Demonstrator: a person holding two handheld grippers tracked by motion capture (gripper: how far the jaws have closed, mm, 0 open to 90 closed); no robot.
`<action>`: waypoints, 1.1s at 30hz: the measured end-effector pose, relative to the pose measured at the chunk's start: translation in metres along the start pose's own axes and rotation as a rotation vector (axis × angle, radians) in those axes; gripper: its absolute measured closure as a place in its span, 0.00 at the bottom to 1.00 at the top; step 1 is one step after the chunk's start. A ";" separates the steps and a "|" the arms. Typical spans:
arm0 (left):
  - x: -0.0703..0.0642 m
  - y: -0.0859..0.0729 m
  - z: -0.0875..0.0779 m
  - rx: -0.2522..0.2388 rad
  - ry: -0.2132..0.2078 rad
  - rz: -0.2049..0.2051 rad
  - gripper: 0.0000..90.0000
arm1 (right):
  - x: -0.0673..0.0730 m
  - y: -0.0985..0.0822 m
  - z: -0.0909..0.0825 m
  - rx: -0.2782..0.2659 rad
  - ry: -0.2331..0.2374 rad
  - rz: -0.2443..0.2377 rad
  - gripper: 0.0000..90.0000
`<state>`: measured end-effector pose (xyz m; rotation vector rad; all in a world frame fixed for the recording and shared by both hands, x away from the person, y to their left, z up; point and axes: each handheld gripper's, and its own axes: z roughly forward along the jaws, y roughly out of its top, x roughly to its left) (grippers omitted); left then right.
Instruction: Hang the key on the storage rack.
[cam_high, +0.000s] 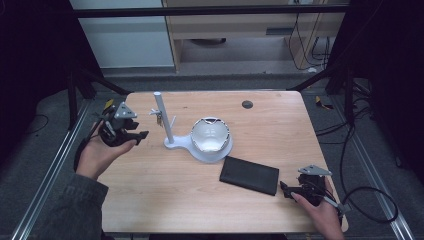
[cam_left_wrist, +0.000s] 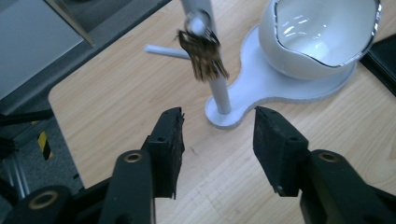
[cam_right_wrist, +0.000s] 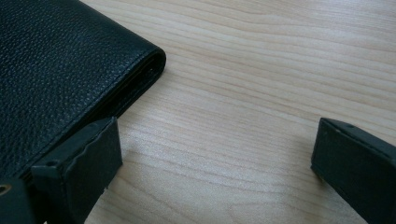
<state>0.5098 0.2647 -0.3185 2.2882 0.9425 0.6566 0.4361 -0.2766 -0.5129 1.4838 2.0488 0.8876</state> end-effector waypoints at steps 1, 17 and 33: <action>-0.004 -0.005 0.001 -0.002 0.000 0.003 0.55 | 0.000 0.000 0.000 0.000 0.000 0.000 0.02; -0.101 -0.033 0.059 -0.110 -0.178 0.057 0.18 | -0.002 0.002 -0.007 -0.037 0.000 0.015 0.06; -0.190 -0.008 0.123 -0.145 -0.363 0.122 0.25 | 0.006 0.009 -0.035 -0.209 -0.025 -0.029 0.18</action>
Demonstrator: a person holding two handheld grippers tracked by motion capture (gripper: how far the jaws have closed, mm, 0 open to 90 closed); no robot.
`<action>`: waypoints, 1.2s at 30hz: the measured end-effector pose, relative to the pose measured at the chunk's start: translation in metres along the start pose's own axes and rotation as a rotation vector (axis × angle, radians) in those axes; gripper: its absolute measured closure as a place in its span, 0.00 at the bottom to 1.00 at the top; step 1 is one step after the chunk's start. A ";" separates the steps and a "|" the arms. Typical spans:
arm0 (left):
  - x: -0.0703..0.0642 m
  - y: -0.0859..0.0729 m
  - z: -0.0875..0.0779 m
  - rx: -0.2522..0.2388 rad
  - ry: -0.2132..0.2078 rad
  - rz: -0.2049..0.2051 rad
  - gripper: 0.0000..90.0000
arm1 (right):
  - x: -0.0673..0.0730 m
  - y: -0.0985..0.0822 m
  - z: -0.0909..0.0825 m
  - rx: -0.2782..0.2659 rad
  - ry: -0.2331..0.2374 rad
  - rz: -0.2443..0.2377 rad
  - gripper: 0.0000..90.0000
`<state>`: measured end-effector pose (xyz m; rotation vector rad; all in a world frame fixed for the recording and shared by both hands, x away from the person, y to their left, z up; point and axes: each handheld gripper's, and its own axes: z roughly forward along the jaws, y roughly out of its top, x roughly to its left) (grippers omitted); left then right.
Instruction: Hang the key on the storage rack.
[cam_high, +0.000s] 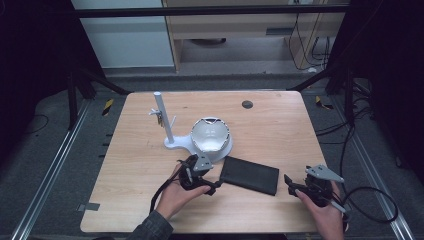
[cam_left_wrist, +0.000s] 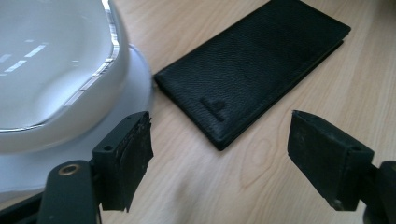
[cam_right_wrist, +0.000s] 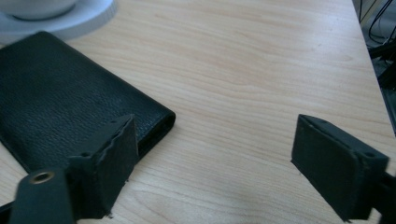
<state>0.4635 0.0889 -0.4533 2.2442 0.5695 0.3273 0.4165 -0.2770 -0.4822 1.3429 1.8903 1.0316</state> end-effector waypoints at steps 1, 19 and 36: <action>-0.004 -0.001 0.003 0.011 -0.008 0.008 0.25 | 0.001 0.000 -0.001 -0.007 -0.001 -0.004 0.20; -0.016 -0.016 0.005 0.031 0.034 -0.003 0.67 | 0.022 0.016 0.009 -0.072 0.019 -0.083 0.57; 0.001 -0.017 0.019 0.148 0.049 -0.009 1.00 | 0.026 0.016 0.014 -0.061 0.051 -0.099 0.56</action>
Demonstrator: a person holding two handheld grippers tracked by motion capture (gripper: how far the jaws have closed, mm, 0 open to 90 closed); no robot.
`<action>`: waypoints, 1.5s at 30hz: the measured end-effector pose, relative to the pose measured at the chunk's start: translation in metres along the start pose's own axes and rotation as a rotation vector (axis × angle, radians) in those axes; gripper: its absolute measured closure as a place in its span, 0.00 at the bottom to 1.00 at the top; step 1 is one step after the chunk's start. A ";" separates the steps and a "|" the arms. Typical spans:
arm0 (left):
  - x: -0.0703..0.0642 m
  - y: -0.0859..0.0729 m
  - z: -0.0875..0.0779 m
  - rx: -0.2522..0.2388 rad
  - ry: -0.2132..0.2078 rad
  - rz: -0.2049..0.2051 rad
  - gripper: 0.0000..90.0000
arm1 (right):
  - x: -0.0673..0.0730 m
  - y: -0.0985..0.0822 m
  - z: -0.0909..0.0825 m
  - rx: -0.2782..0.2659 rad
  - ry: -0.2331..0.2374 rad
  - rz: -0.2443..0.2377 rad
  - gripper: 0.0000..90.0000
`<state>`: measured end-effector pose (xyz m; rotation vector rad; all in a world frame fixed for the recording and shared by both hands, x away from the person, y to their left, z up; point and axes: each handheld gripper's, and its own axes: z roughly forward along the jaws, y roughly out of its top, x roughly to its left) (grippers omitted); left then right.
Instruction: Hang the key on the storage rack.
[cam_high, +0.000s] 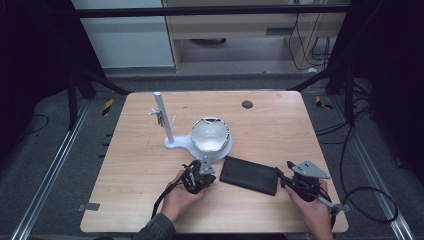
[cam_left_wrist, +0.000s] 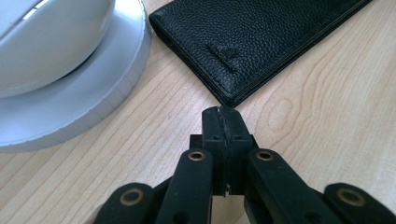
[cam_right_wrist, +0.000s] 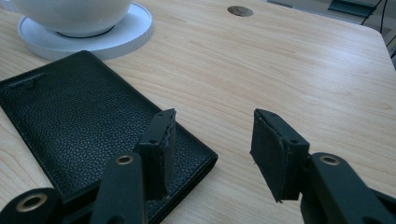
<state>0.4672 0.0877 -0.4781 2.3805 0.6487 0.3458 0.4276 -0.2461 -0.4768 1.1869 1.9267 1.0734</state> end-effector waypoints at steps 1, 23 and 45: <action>-0.001 0.001 0.002 0.007 0.003 0.004 1.00 | 0.000 0.000 0.000 0.003 0.003 0.002 0.55; -0.004 0.022 0.014 0.163 0.010 0.142 1.00 | 0.003 0.002 -0.001 0.004 0.020 -0.019 0.54; 0.003 0.025 0.007 0.026 -0.058 0.063 0.99 | 0.046 0.011 0.010 0.073 0.147 -0.136 0.34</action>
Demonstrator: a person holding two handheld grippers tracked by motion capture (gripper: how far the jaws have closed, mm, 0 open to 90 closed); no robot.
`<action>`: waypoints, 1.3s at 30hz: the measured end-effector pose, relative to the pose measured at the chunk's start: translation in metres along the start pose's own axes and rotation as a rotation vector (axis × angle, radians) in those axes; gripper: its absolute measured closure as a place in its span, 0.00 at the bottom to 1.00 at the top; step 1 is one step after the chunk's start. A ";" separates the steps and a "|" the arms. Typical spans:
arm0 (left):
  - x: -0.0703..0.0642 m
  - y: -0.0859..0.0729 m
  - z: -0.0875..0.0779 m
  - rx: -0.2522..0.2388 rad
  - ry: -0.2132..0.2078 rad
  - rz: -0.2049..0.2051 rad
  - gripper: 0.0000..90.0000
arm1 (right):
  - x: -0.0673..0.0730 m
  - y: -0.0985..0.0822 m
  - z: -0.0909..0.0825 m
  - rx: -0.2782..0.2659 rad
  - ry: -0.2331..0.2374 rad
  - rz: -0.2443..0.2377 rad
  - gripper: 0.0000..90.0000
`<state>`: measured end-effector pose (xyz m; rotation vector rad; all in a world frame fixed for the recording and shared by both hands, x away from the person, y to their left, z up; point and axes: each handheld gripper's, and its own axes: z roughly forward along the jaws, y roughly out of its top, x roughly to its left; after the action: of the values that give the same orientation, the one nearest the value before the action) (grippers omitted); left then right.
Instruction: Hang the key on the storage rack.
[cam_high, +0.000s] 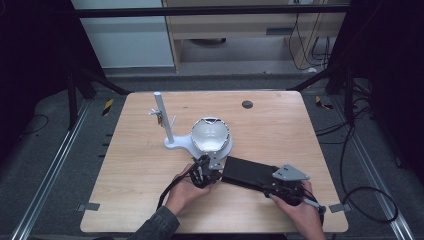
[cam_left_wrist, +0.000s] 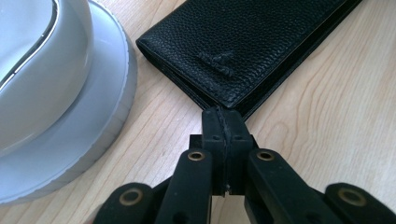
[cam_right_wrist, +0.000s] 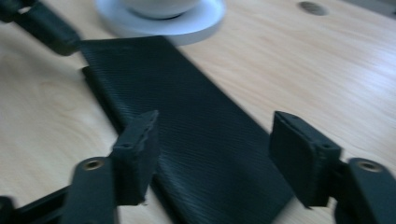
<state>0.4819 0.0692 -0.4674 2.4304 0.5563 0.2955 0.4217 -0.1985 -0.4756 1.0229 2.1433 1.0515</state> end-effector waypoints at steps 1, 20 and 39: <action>0.000 0.000 0.000 0.000 0.000 0.000 0.99 | 0.000 0.000 0.000 0.000 0.000 0.000 0.34; 0.000 0.008 -0.003 -0.064 -0.032 -0.030 0.99 | 0.024 0.019 0.039 0.148 -0.056 -0.152 0.40; 0.003 0.020 -0.001 -0.118 -0.048 -0.068 0.96 | 0.026 0.027 0.044 0.191 -0.073 -0.215 0.45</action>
<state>0.4912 0.0566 -0.4540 2.2937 0.5821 0.2339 0.4493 -0.1483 -0.4807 0.8747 2.2667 0.7100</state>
